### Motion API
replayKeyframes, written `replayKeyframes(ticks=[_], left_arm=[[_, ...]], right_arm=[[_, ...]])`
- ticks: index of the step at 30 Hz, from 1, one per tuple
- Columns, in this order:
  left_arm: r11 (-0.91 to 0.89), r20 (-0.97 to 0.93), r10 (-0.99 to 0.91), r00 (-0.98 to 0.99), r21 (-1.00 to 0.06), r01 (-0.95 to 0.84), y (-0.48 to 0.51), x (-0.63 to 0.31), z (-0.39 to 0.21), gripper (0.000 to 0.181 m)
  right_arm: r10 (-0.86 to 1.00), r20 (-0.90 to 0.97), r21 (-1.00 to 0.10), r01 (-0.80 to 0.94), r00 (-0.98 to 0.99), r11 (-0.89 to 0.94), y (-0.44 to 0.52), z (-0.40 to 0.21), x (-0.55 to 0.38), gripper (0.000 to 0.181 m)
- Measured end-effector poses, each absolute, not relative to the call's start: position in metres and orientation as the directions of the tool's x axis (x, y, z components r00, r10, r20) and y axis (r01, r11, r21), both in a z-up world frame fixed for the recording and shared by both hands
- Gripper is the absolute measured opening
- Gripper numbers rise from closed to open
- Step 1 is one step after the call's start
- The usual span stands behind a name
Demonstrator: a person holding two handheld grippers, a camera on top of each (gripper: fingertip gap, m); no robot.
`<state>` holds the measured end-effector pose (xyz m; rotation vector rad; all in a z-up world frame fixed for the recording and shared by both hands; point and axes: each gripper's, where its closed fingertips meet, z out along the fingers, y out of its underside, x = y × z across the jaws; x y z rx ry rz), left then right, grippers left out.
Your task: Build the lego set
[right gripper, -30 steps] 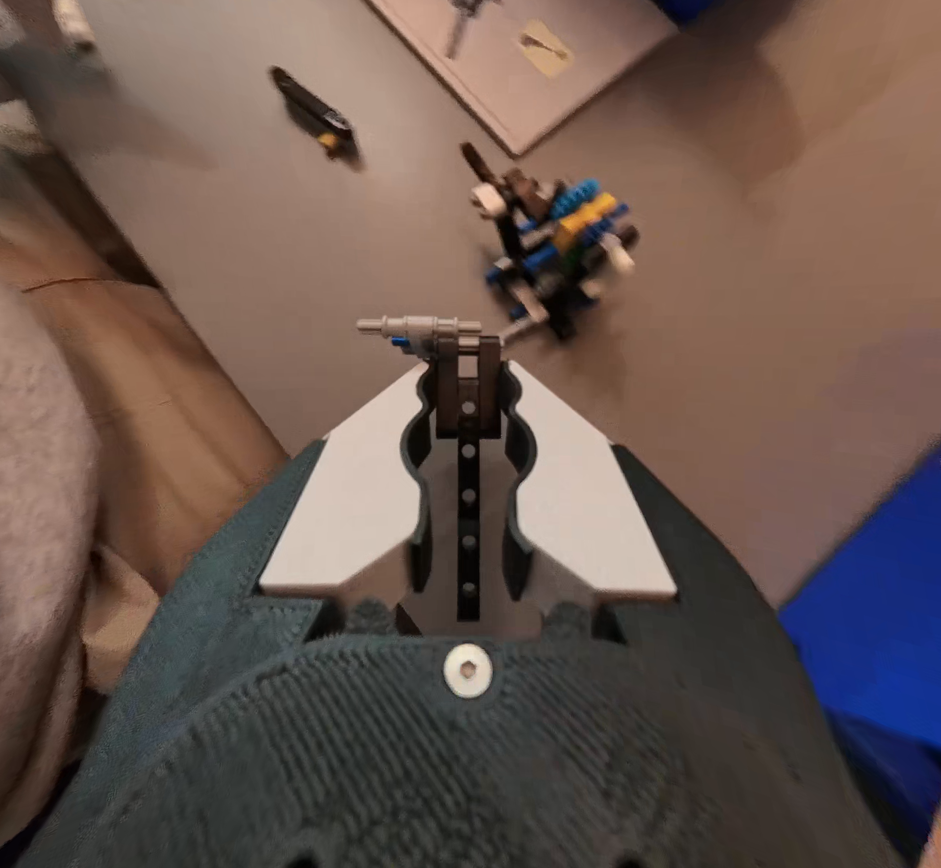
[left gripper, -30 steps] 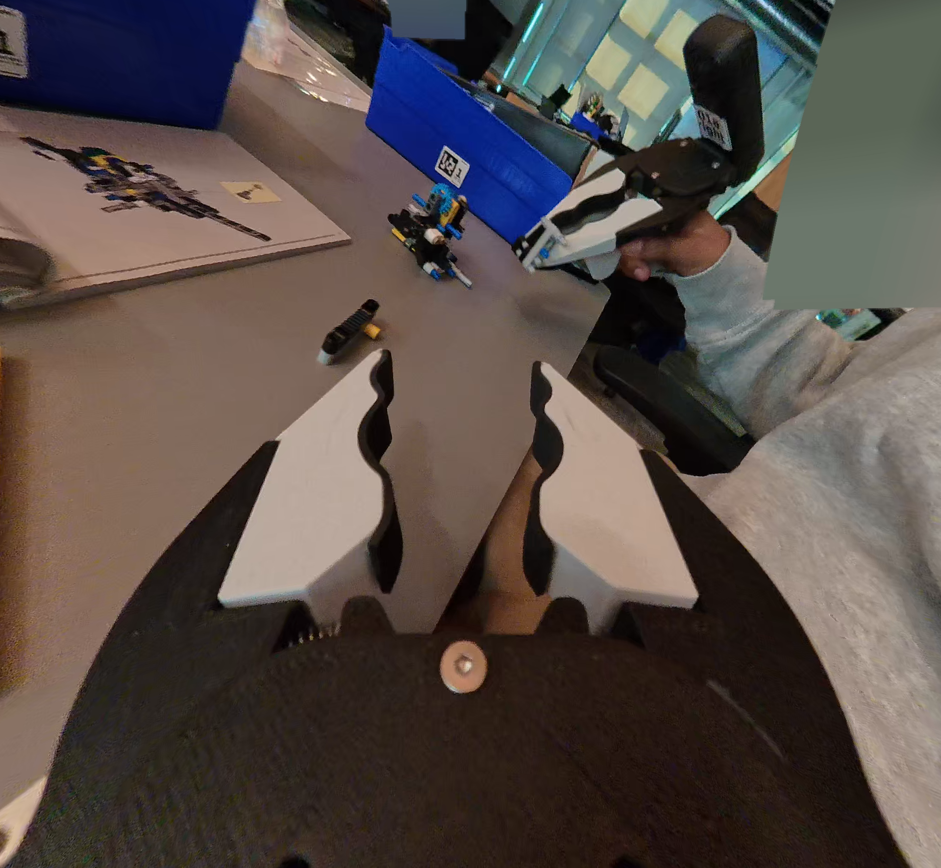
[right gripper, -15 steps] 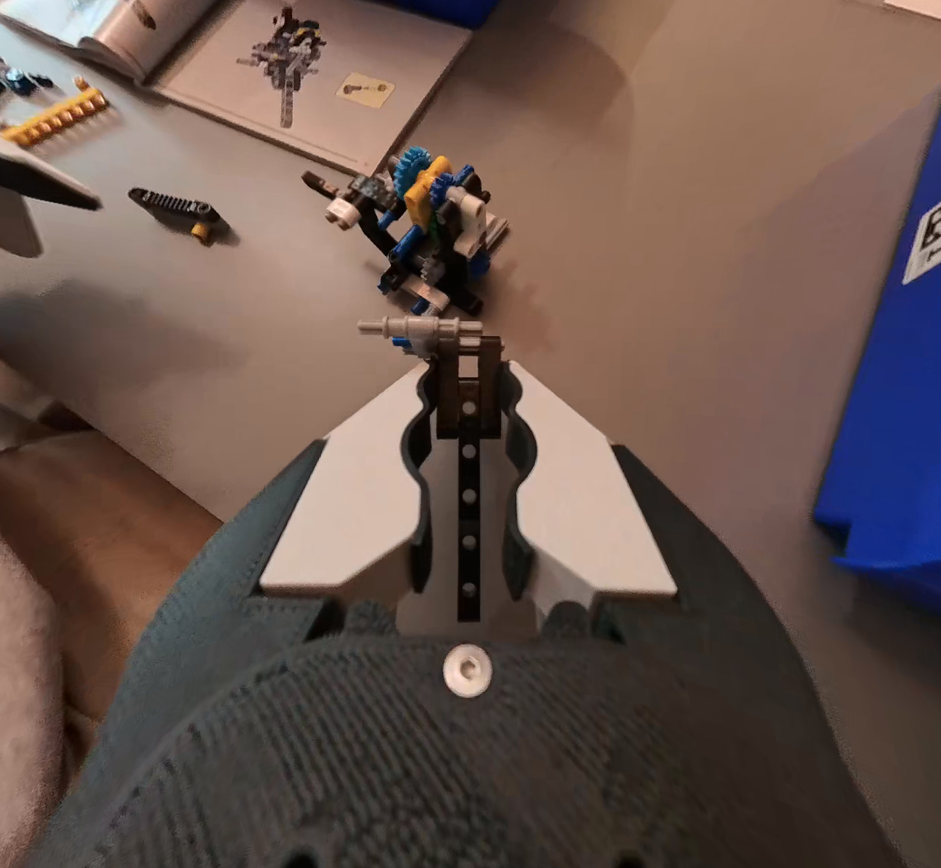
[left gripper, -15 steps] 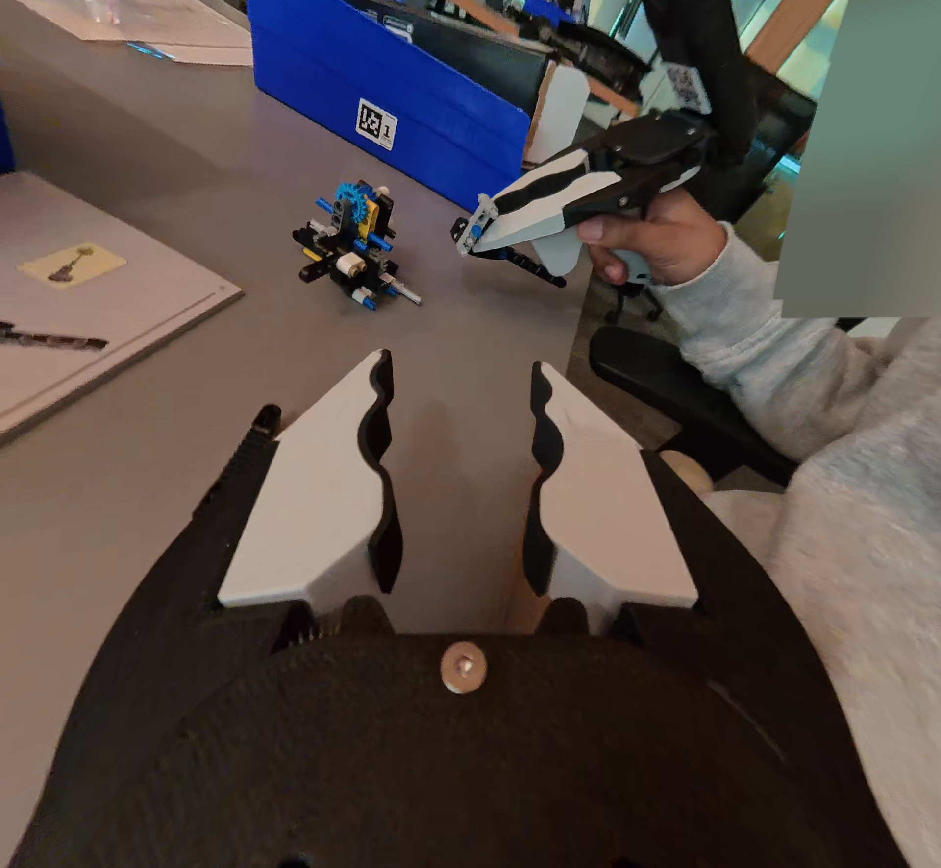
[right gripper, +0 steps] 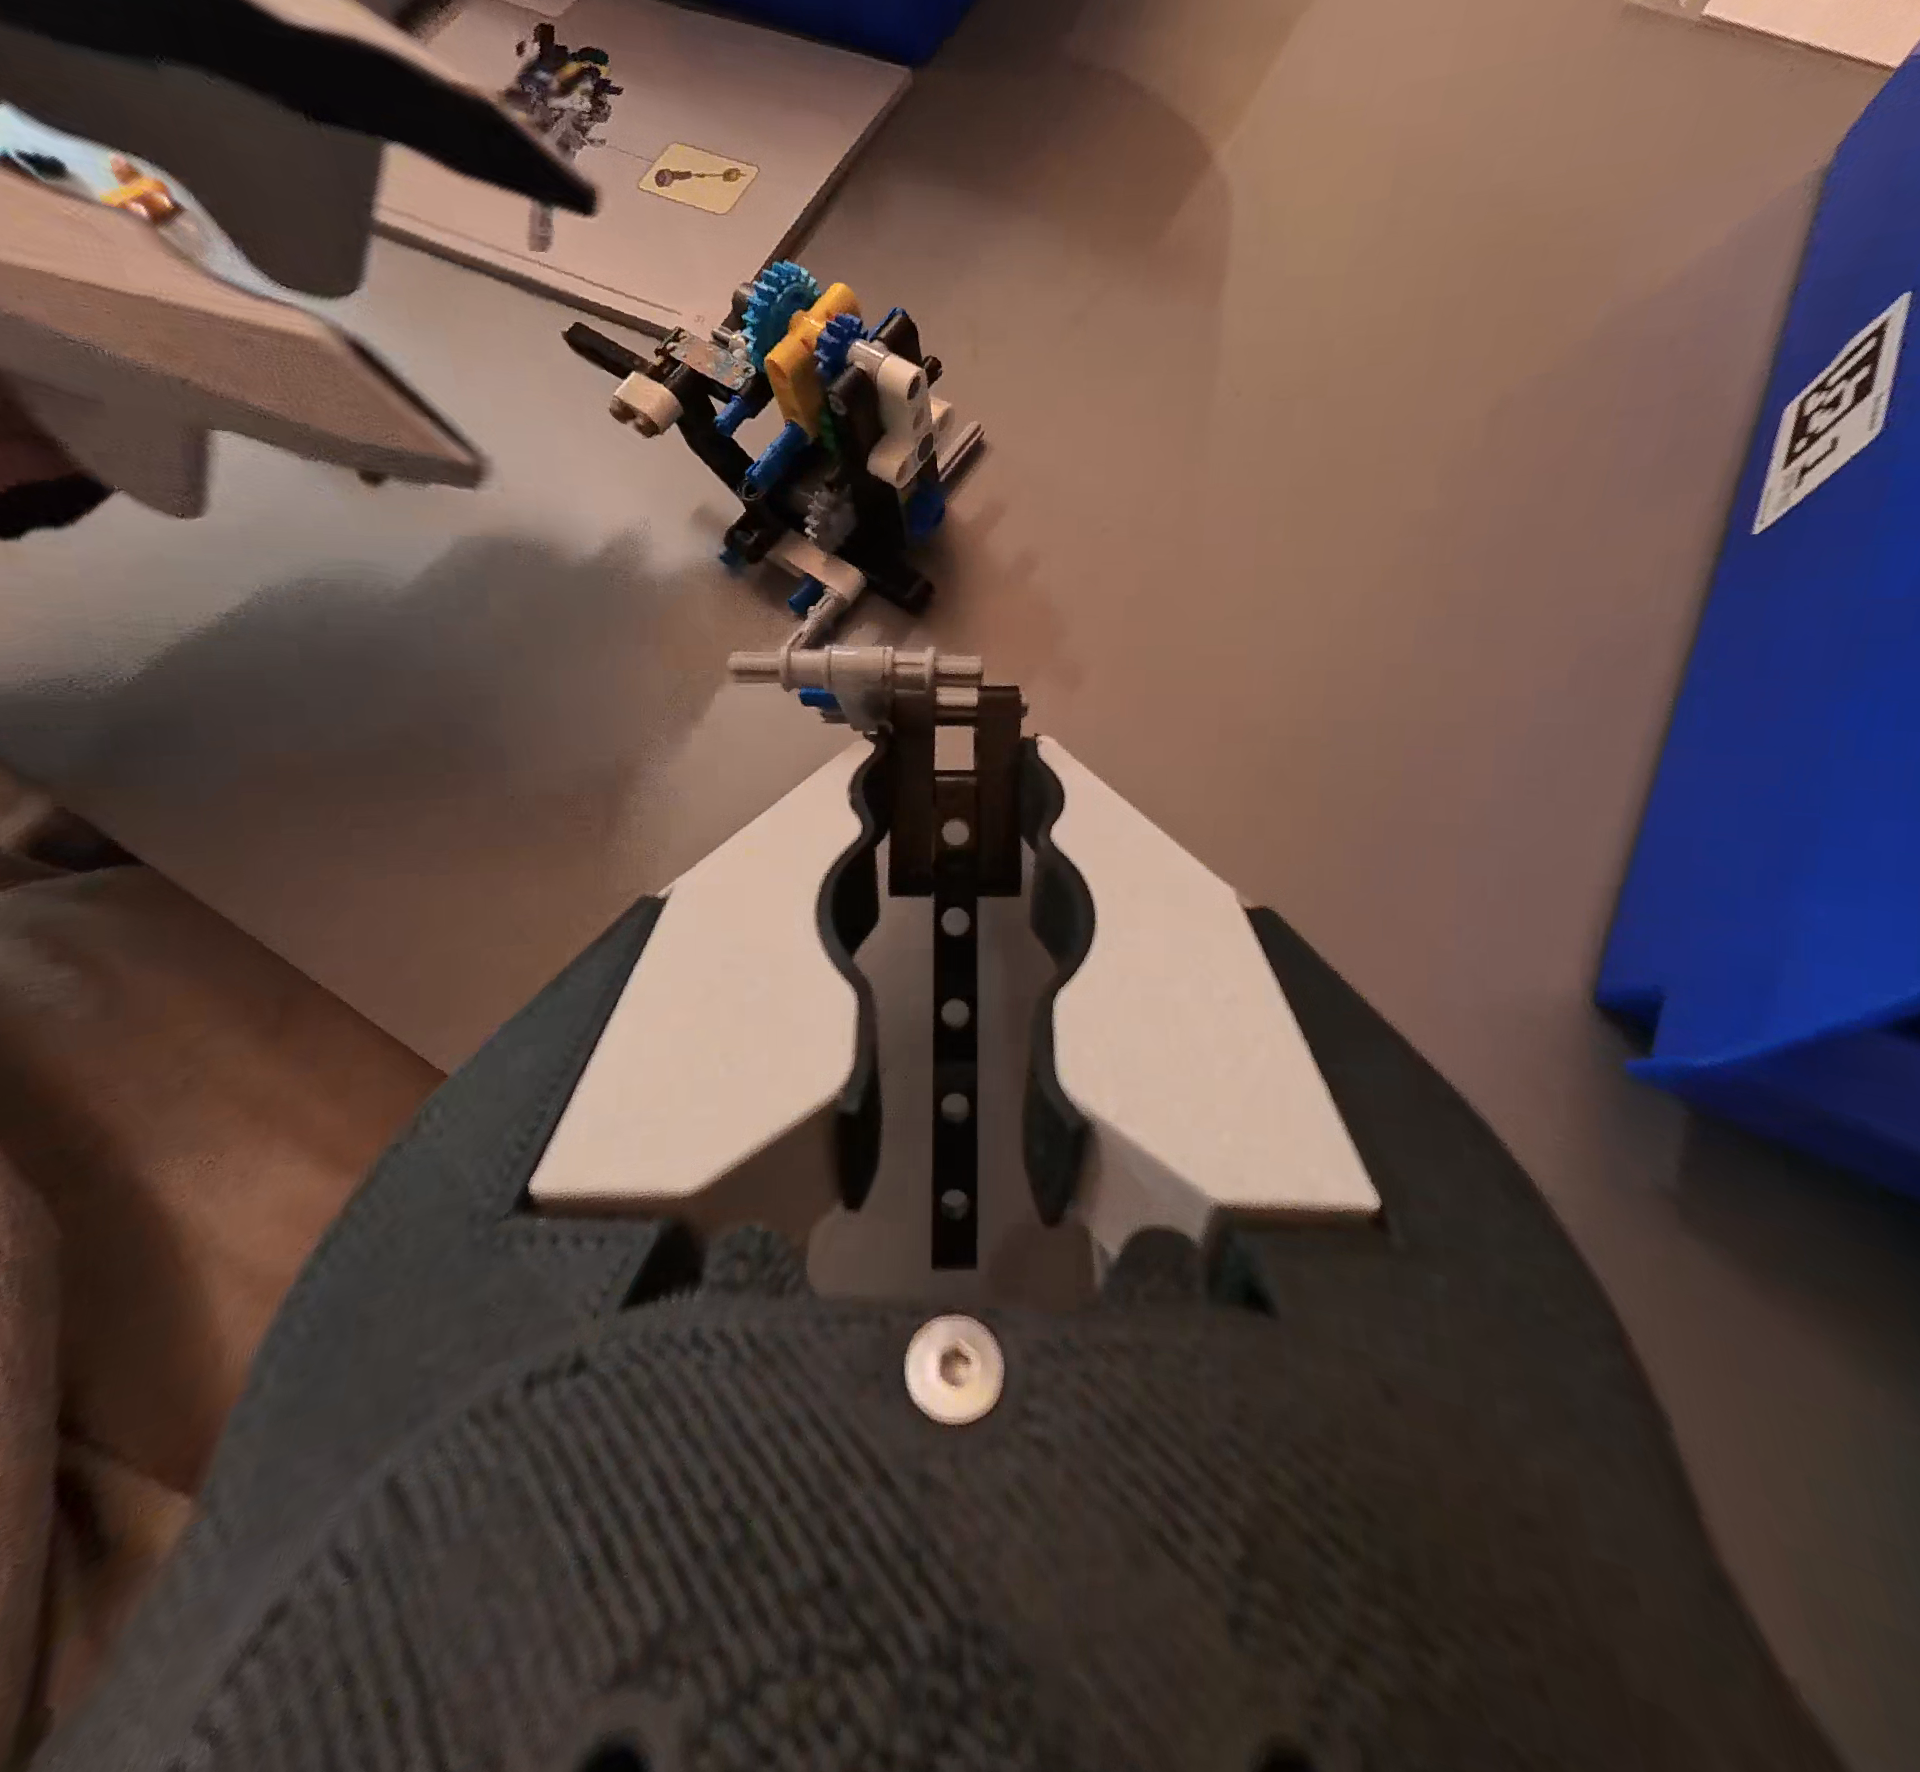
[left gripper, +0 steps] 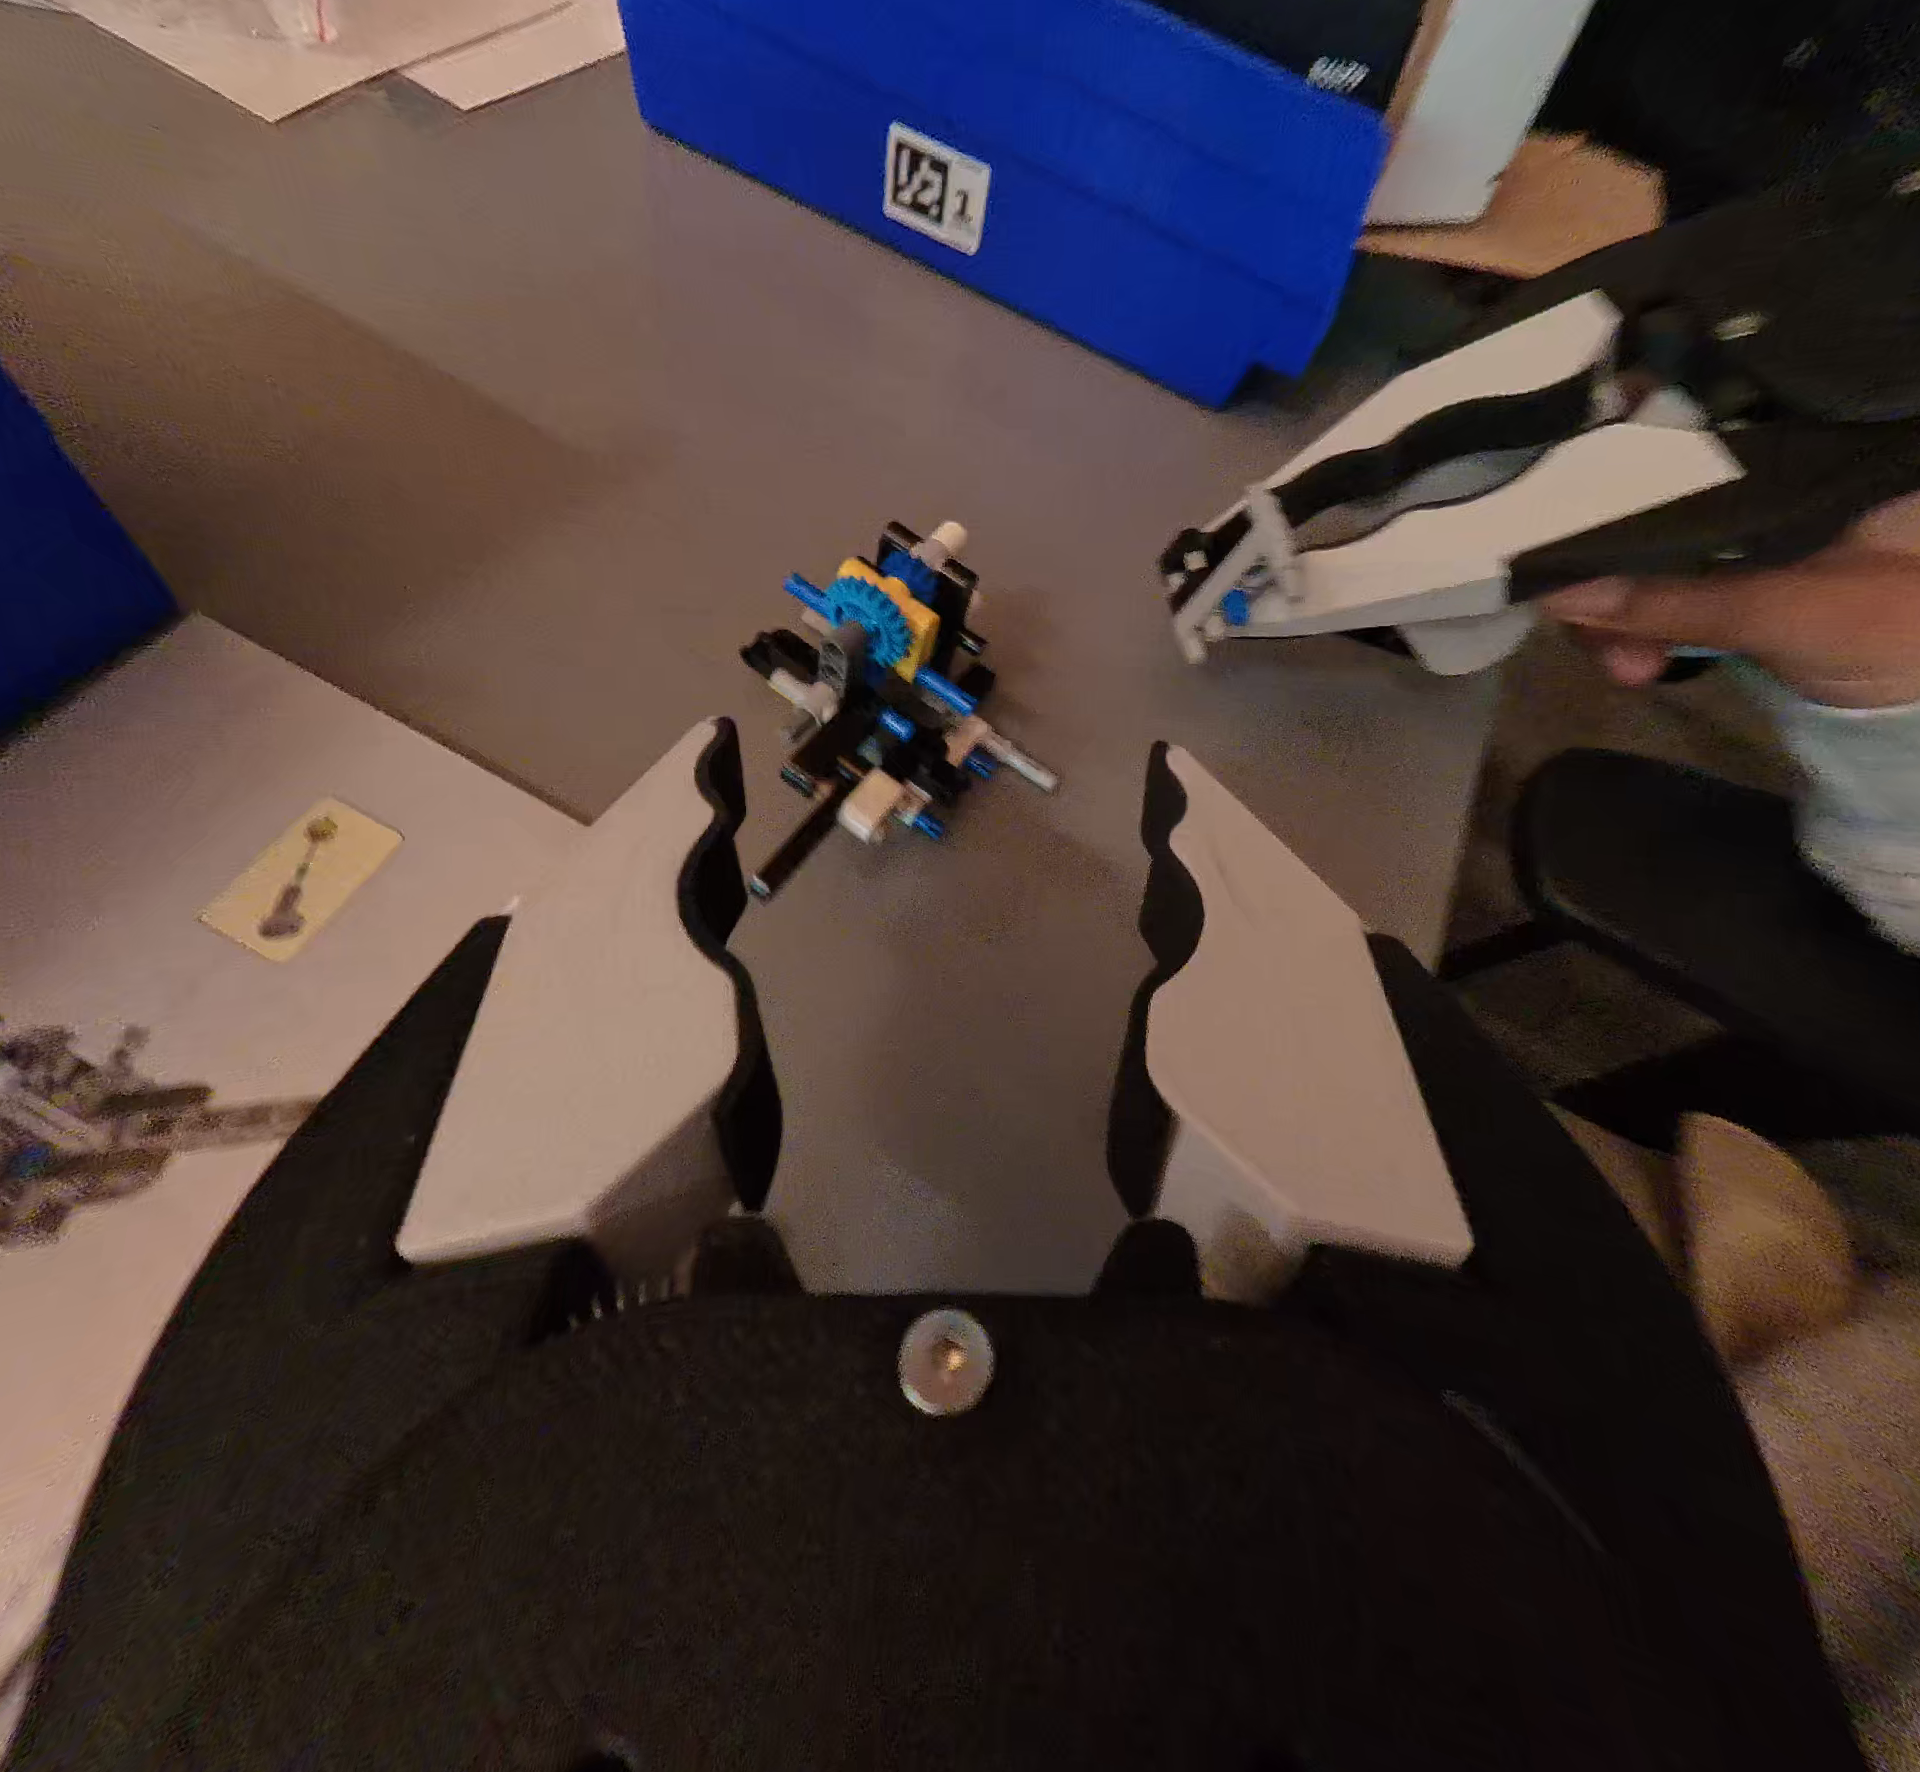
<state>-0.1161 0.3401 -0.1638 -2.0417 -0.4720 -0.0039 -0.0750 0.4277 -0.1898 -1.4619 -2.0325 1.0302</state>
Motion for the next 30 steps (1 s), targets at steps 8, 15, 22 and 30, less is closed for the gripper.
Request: replayKeyframes(ticks=[8, 15, 22, 30], left_arm=[[-0.617, 0.135, 0.378, 0.916, -0.701, 0.358, 0.366, -0.138, -0.21, 0.087], [-0.631, 0.193, 0.319, 0.928, -0.687, 0.36, 0.366, -0.137, -0.212, 0.056], [-0.649, 0.226, 0.215, 0.95, -0.694, 0.313, 0.365, -0.13, -0.21, 0.042], [-0.69, 0.238, 0.05, 0.97, -0.694, 0.206, 0.359, -0.118, -0.208, 0.038]], right_arm=[[0.925, -0.086, -0.781, 0.601, -0.371, 0.169, 0.431, -0.19, -0.07, 0.023], [0.915, -0.112, -0.782, 0.602, -0.387, 0.159, 0.434, -0.192, -0.07, 0.023], [0.912, -0.112, -0.78, 0.604, -0.396, 0.167, 0.437, -0.195, -0.07, 0.024], [0.882, 0.016, -0.773, 0.554, -0.471, 0.31, 0.442, -0.19, -0.08, 0.023]])
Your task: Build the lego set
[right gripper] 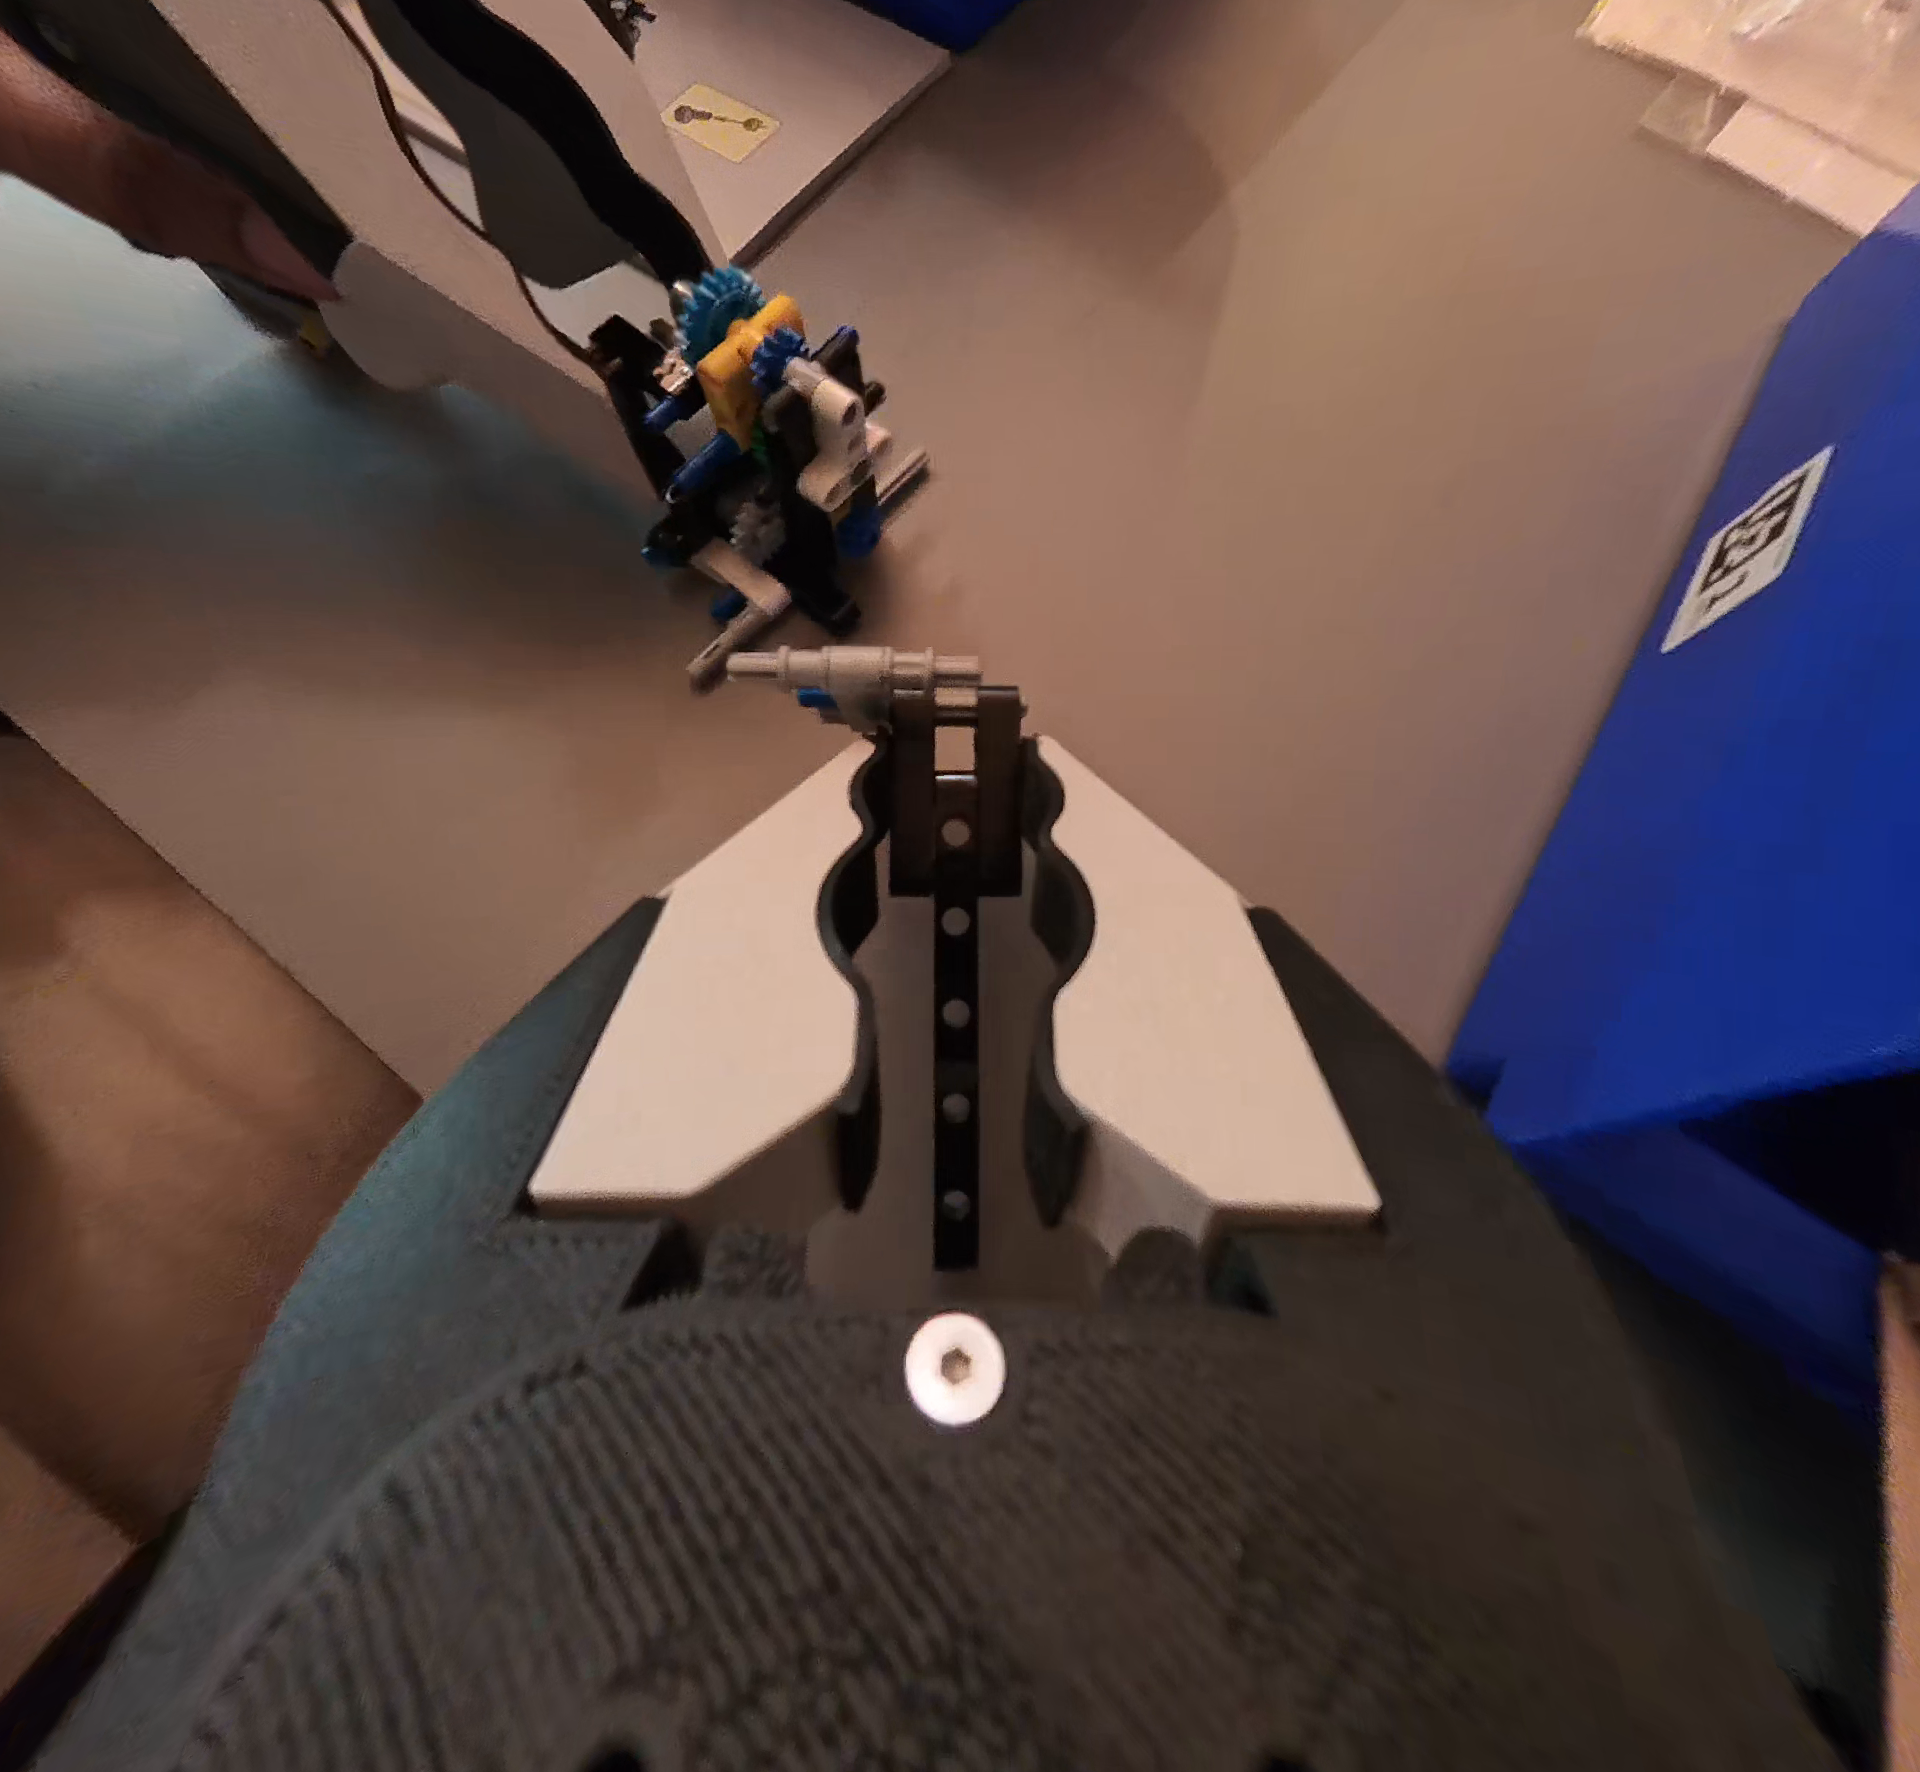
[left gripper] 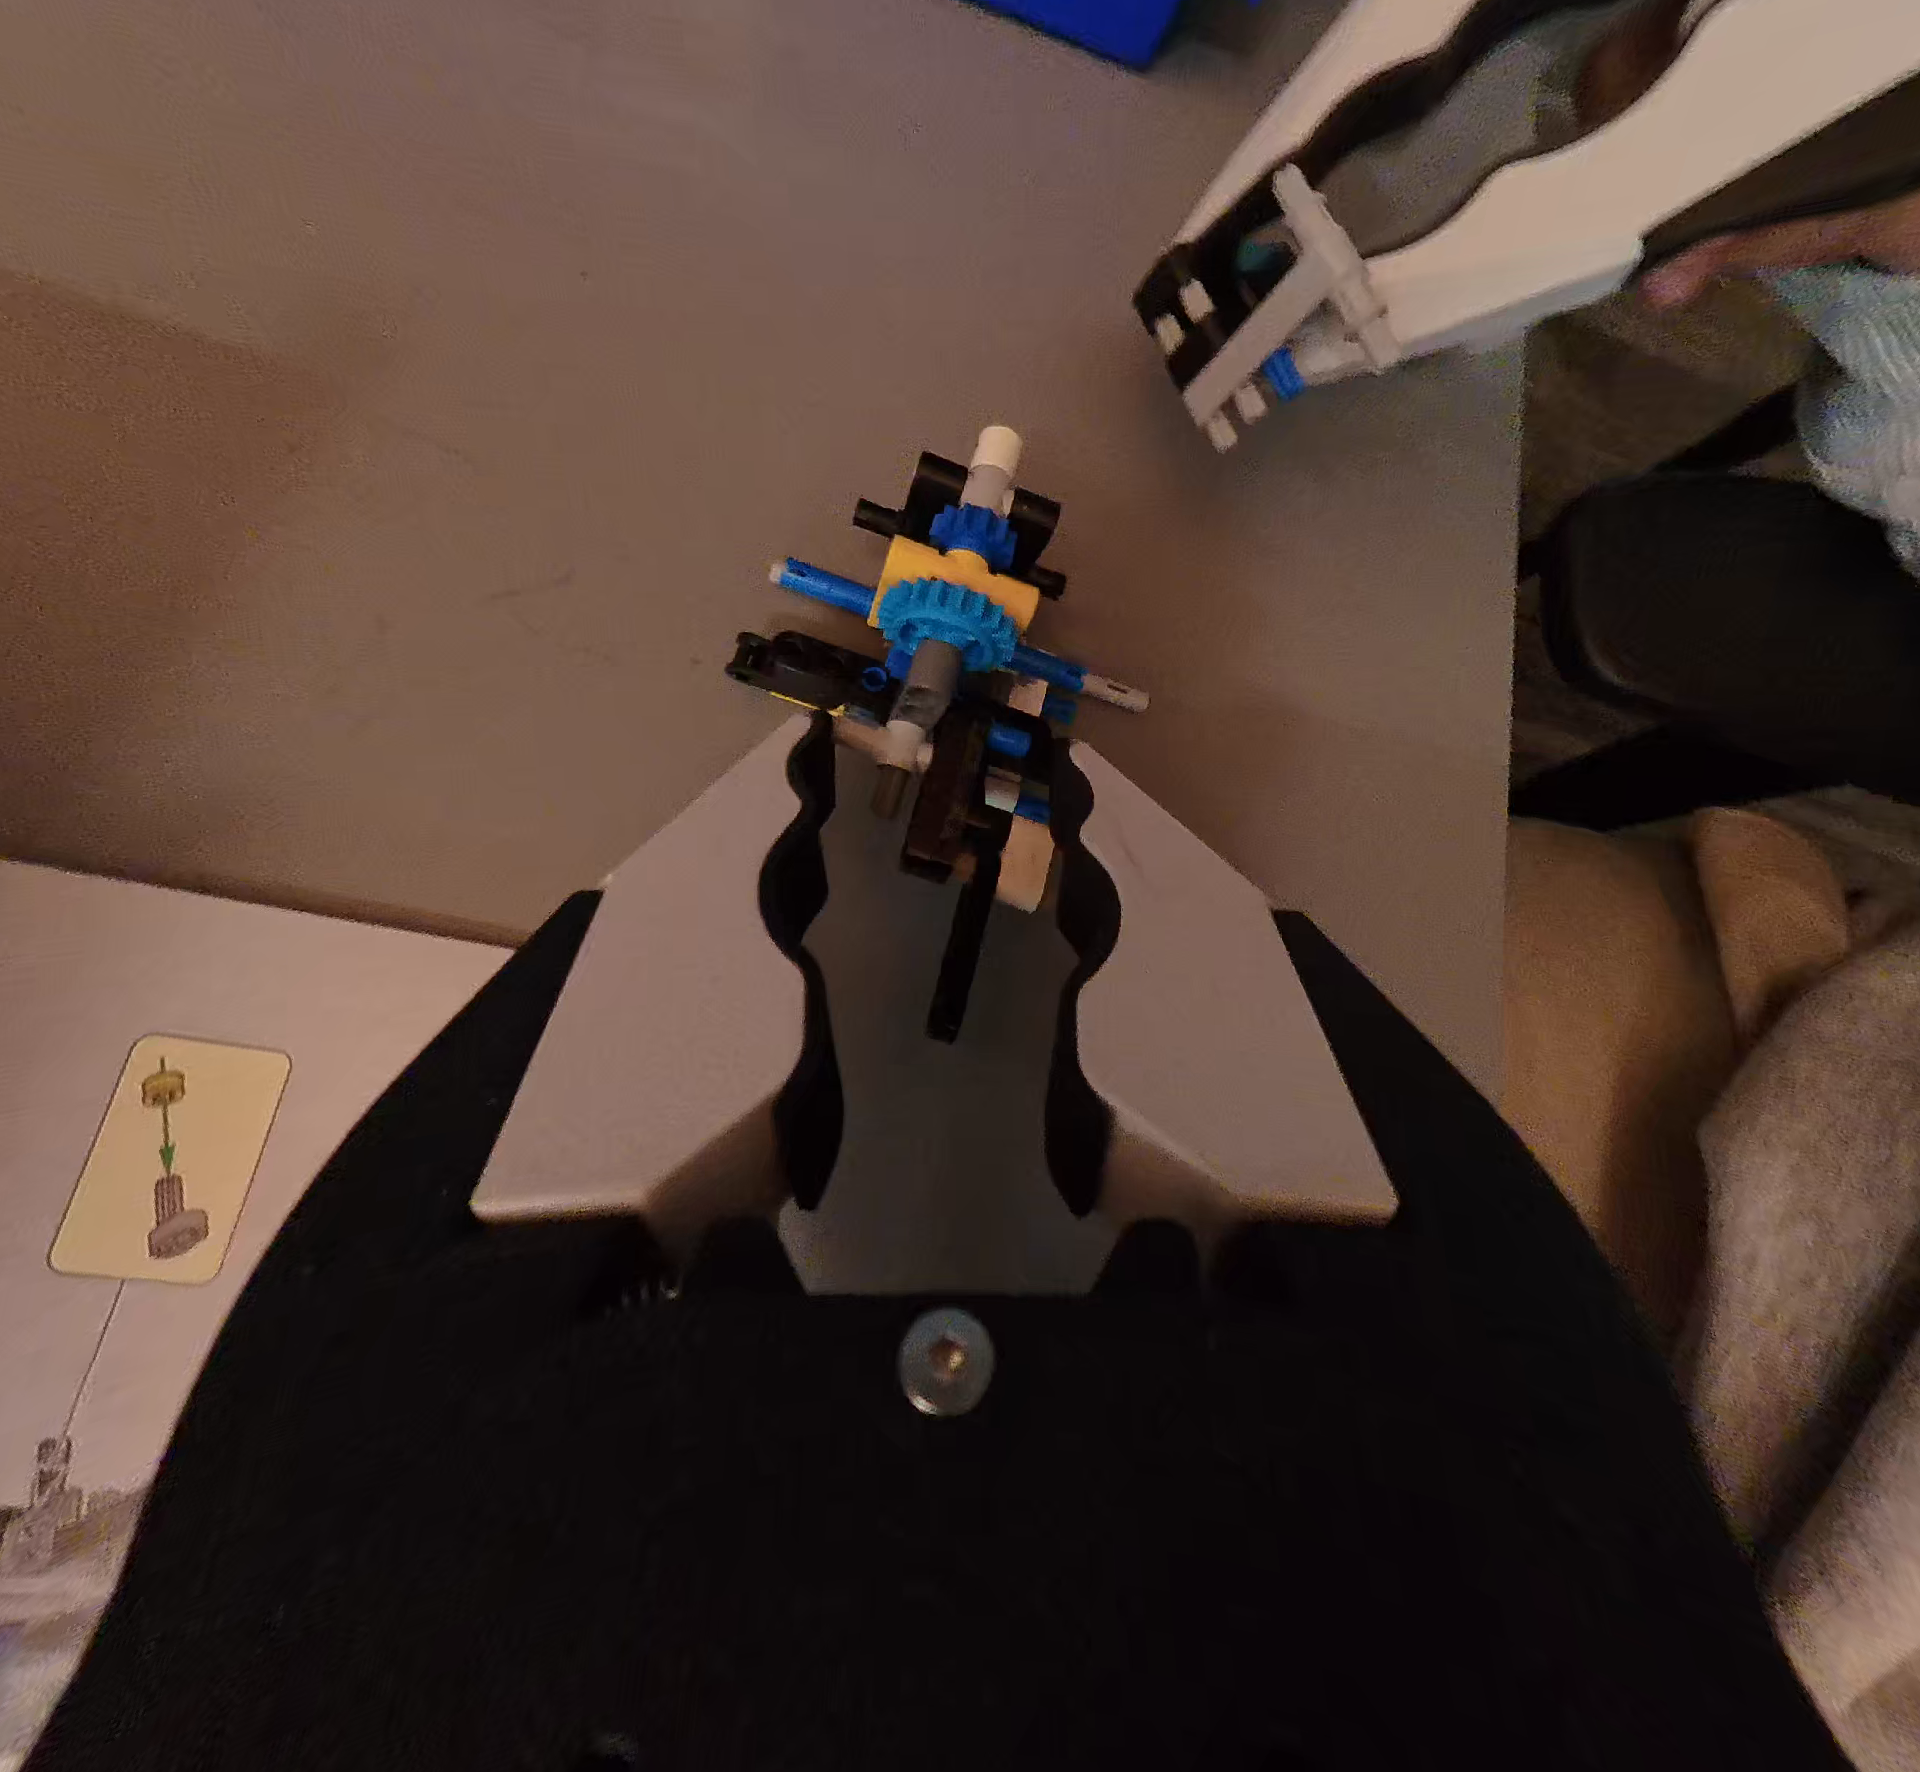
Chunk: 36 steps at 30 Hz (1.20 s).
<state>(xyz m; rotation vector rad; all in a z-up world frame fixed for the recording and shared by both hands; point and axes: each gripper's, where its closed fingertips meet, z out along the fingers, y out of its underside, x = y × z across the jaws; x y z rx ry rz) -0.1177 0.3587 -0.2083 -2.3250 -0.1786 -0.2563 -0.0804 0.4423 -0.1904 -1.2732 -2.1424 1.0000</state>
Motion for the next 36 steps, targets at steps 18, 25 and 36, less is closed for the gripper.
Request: replayKeyframes(ticks=[18, 25, 36], left_arm=[[-0.721, 0.348, -0.323, 0.88, -0.693, 0.009, 0.35, -0.08, -0.209, 0.039], [-0.715, 0.338, -0.33, 0.881, -0.699, 0.0, 0.353, -0.08, -0.211, 0.039], [-0.694, 0.323, -0.313, 0.893, -0.719, 0.017, 0.355, -0.08, -0.211, 0.037]], right_arm=[[0.658, 0.004, -0.709, 0.462, -0.753, 0.533, 0.408, -0.212, -0.082, 0.024], [0.611, 0.056, -0.685, 0.415, -0.79, 0.599, 0.403, -0.217, -0.083, 0.023], [0.621, 0.056, -0.661, 0.437, -0.781, 0.61, 0.402, -0.222, -0.076, 0.024]])
